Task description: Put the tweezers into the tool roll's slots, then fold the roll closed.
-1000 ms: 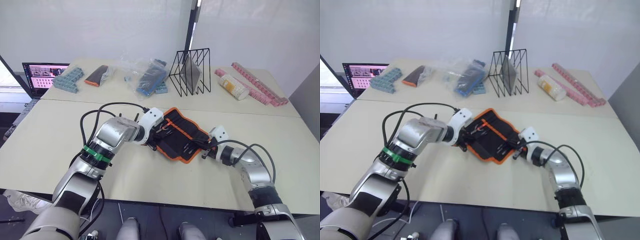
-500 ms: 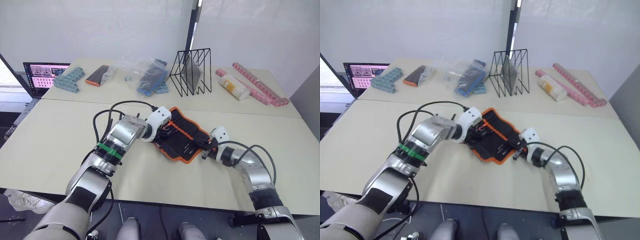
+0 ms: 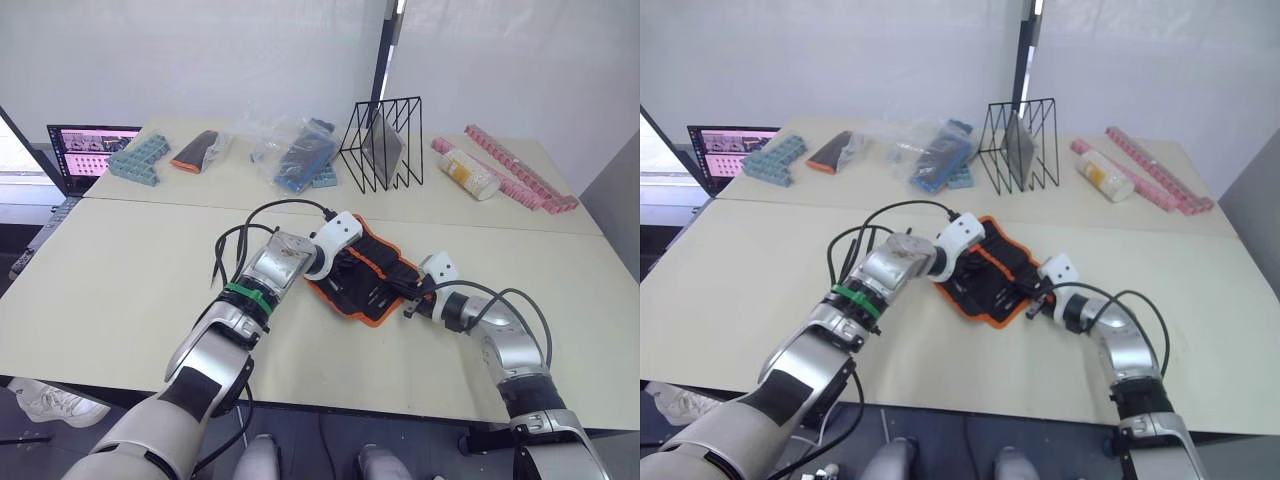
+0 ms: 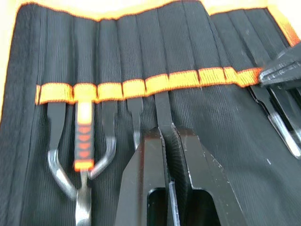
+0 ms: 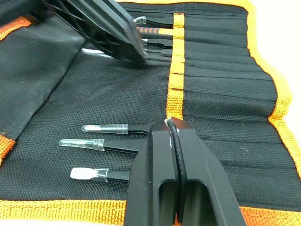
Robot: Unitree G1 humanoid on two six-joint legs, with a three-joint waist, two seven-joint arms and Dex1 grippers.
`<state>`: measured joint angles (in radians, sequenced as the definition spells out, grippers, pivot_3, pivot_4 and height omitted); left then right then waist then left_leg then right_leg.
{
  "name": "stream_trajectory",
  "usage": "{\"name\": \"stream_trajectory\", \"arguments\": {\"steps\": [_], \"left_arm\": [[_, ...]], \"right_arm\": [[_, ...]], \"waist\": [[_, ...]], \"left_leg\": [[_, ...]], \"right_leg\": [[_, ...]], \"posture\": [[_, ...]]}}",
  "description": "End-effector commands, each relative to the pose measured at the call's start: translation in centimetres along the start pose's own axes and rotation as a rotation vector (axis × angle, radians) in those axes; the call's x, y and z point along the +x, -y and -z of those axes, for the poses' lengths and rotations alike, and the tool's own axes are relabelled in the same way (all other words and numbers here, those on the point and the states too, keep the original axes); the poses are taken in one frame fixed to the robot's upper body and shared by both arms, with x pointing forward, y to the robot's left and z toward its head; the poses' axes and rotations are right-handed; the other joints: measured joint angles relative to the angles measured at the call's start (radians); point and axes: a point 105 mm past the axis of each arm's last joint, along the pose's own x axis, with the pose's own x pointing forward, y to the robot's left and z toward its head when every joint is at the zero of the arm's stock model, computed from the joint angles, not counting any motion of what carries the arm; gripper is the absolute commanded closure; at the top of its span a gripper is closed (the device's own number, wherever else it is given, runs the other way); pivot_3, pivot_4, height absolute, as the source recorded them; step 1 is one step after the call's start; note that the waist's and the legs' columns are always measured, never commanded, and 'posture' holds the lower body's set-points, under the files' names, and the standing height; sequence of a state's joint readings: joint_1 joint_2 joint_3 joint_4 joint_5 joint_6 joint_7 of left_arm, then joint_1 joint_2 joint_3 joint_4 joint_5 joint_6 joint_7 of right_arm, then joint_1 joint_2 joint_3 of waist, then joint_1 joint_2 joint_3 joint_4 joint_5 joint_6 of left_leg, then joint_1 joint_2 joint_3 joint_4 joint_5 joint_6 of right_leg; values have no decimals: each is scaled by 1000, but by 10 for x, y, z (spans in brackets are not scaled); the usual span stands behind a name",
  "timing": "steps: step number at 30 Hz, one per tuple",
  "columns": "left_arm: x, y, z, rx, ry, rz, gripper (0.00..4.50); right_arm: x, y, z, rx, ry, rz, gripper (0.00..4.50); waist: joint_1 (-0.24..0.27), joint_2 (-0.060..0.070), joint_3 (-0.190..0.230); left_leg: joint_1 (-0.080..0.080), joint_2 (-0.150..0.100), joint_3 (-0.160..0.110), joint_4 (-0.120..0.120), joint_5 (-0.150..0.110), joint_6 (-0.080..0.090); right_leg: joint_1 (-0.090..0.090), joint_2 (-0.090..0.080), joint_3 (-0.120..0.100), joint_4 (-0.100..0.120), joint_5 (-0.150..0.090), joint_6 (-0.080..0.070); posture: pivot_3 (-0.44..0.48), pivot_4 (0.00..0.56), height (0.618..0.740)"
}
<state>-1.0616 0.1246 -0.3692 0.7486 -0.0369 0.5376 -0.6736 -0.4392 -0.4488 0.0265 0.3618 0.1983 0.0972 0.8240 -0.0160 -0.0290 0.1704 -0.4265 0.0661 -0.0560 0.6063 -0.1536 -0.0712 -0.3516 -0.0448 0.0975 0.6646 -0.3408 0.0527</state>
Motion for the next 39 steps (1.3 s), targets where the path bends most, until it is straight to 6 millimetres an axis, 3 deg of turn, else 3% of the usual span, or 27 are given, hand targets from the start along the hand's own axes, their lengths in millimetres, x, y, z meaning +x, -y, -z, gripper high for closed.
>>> {"name": "stream_trajectory", "arguments": {"steps": [1, 9, 18, 24, 27, 31, 39], "left_arm": [[3, 3, -20, 71, 76, 6, 4480], [12, 4, -26, 98, 117, -11, 4480], [11, -1, -12, 40, 75, -4, 4480], [-2, -8, -18, 14, 120, -2, 2466], [-19, -10, -35, -25, 190, 13, 1480], [-49, -15, -38, -38, 218, -4, 170], [-113, -45, 6, -138, 218, -159, 62]], "right_arm": [[-2, -2, 16, 22, -56, 14, 4500], [-6, 0, 16, 24, -54, 38, 4500], [-7, 1, 15, 24, -47, 46, 4500], [-6, 1, 14, 25, -46, 45, 4500], [-6, 4, 12, 33, -38, 57, 4500], [-5, 4, 12, 22, -47, 40, 4500], [-2, 8, 7, 24, -28, 36, 4500]], "waist": [[0, 0, 0], [2, 0, 0], [2, 0, 0], [0, 0, 0], [-1, 0, 0], [-2, 1, 0], [-5, 1, 0]], "left_leg": [[0, 0, 0, 0, 0, 0], [0, 0, 0, 0, 0, 0], [0, -1, 0, 0, 0, 0], [0, -1, 0, 0, 0, 0], [0, 0, 0, 0, 0, 0], [0, 0, 0, 0, 0, 0], [1, 0, 0, 0, 0, 0]], "right_leg": [[0, 0, 0, 0, 0, 0], [0, 0, 0, 0, 0, 0], [0, 0, 0, 0, 0, 0], [0, 0, 0, 0, 0, 0], [0, 0, 0, 1, 0, 0], [0, 0, 0, 2, 0, 0], [0, 0, 0, 3, 0, 0]], "posture": [[0, 150, 735], [0, 150, 735], [0, 150, 735], [0, 150, 735], [0, 150, 735], [0, 150, 735], [0, 150, 735]]}}
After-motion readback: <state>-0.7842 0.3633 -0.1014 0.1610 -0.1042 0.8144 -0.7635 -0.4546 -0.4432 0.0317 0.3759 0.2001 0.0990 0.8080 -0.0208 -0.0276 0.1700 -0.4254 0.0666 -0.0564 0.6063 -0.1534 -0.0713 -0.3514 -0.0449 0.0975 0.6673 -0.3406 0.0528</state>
